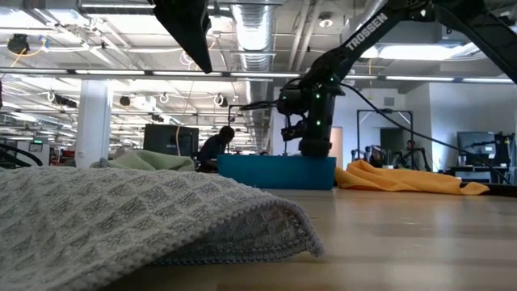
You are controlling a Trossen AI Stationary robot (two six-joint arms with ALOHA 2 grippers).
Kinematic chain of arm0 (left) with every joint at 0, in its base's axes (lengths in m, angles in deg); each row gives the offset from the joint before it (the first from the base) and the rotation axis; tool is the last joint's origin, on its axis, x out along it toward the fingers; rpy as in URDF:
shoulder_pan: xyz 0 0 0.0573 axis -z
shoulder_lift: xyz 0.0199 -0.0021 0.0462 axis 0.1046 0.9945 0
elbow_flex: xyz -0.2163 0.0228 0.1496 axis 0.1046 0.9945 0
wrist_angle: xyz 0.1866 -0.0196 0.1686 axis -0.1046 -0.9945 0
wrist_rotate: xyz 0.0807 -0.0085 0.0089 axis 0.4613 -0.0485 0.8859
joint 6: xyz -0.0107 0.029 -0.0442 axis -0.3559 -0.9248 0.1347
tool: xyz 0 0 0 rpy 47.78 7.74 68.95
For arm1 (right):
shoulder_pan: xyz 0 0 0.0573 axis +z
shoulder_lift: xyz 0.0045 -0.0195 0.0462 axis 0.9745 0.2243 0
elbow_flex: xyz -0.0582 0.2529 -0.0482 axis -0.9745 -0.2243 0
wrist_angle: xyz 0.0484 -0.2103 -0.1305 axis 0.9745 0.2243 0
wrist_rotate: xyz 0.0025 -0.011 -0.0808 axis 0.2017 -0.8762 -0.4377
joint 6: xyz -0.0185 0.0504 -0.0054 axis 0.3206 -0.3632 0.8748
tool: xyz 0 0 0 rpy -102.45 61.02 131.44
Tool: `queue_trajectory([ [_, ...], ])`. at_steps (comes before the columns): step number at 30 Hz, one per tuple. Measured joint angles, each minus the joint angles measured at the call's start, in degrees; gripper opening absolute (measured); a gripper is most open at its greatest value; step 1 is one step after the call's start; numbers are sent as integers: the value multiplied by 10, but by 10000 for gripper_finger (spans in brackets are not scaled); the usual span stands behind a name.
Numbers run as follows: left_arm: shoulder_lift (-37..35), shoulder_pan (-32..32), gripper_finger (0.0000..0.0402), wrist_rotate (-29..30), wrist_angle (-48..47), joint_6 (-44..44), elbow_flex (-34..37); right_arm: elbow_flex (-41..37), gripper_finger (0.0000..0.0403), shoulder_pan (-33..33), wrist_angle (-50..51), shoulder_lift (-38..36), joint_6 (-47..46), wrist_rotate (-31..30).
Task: Fold microfiber towels
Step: Put the folded gray towel into the blue bin, then fold the orange towel
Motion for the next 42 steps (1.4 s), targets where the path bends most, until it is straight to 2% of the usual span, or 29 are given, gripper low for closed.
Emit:
queue_trajectory([
  [4, 0, 0, 153, 0, 0, 0, 0, 0, 221, 1, 12, 0, 27, 55],
  [8, 0, 0, 153, 0, 0, 0, 0, 0, 221, 5, 11, 0, 46, 75],
  [15, 0, 0, 153, 0, 0, 0, 0, 47, 221, 5, 62, -15, 39, 29],
  [20, 0, 0, 153, 0, -6, 0, 0, 59, 221, 9, 109, -80, 11, 4],
  [25, 0, 0, 153, 0, -9, 1, 0, 39, 221, 13, 171, -156, -35, -20],
  [28, 0, 0, 153, 0, -9, 1, 0, -1, 221, 11, 196, -204, -50, -25],
  [33, 0, 0, 153, 1, -20, -2, 0, -113, 221, 12, 185, -282, -85, -28],
  [38, 0, 0, 153, 11, -22, -4, 0, -228, 221, 27, 91, -326, -110, -30],
  [42, 0, 0, 153, 12, -21, -2, 0, -295, 221, 38, -2, -319, -106, -40],
])
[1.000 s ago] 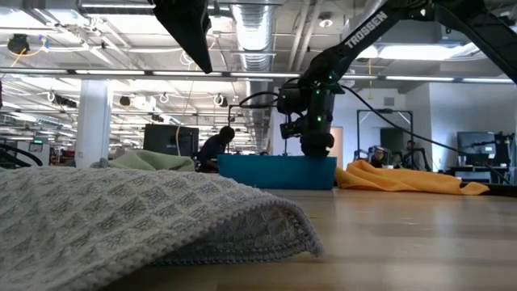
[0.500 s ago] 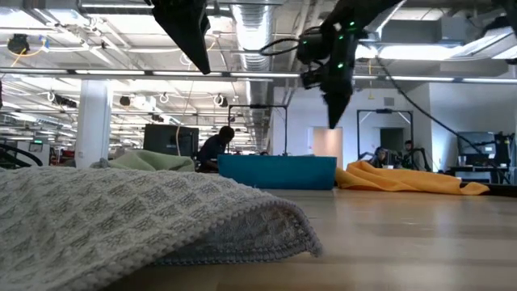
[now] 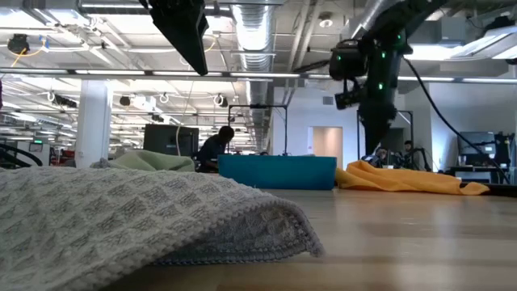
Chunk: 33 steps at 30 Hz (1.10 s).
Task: Fold microfiber towels
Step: Fold the orange towel
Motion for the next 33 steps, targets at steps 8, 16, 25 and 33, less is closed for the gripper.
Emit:
queue_trajectory([
  [8, 0, 0, 153, 2, 9, 4, 0, -21, 221, 13, -74, 72, 13, -87],
  [16, 0, 0, 153, 2, 13, 13, 0, -21, 221, -12, -95, 108, 15, -81],
  [25, 0, 0, 153, 2, 13, 16, 0, -19, 183, -22, -88, 130, 7, -79],
  [33, 0, 0, 153, 1, 3, 39, 1, -29, 14, 11, -22, 108, -38, 7],
])
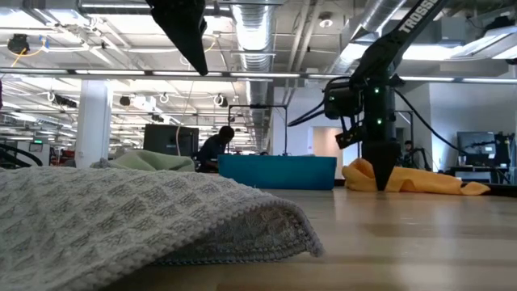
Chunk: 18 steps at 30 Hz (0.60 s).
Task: Fold microfiber towels
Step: Fold the orange towel
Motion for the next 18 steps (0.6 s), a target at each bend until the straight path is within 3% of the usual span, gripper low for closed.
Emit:
queue_trajectory([
  [10, 0, 7, 153, -3, 49, 16, 69, -18, 9, 146, 5, -50, -76, 26],
  [14, 0, 7, 153, -2, 123, -1, 110, -18, 4, 206, 3, -89, -129, 25],
  [18, 1, 7, 153, -3, 270, -69, 164, -18, 5, 259, -10, -120, -168, 25],
])
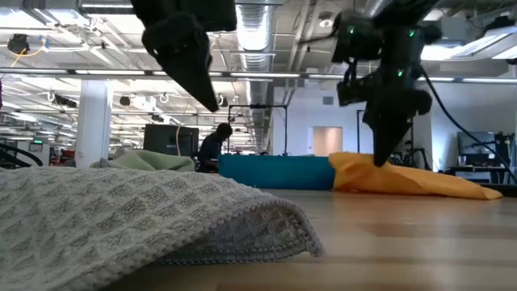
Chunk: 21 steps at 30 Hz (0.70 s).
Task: Fold microfiber towels
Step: Fold the orange towel
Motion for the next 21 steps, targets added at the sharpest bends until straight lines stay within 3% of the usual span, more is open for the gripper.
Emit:
queue_trajectory([
  [6, 1, 0, 153, 11, 269, -164, 84, 0, 3, 51, -63, -26, -19, 0],
  [10, 1, 0, 153, 21, 418, -221, 123, 0, 4, 64, -116, -31, -19, 1],
  [21, 1, -8, 153, 49, 461, -229, 134, 1, 4, 63, -250, -30, -14, 0],
])
